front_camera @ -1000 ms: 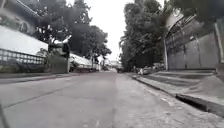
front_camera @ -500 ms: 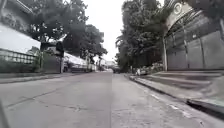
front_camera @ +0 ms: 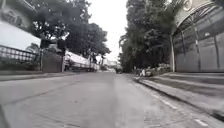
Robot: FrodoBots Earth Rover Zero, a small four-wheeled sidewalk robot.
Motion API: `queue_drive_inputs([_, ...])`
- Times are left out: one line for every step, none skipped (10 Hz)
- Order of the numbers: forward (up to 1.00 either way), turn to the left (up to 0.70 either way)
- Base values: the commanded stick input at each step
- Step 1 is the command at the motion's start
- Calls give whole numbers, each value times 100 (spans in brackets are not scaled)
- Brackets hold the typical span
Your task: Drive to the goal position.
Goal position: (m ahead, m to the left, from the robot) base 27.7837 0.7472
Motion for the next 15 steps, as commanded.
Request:
queue_drive_inputs([97, 0])
queue_drive_inputs([97, 0])
queue_drive_inputs([97, -9])
queue_drive_inputs([96, -22])
queue_drive_inputs([96, -35])
queue_drive_inputs([97, -39])
queue_drive_inputs([97, -37])
queue_drive_inputs([97, -25])
queue_drive_inputs([97, -10])
queue_drive_inputs([97, 0])
queue_drive_inputs([97, 0])
queue_drive_inputs([97, 0])
queue_drive_inputs([97, 0])
queue_drive_inputs([97, 0])
queue_drive_inputs([97, 0])
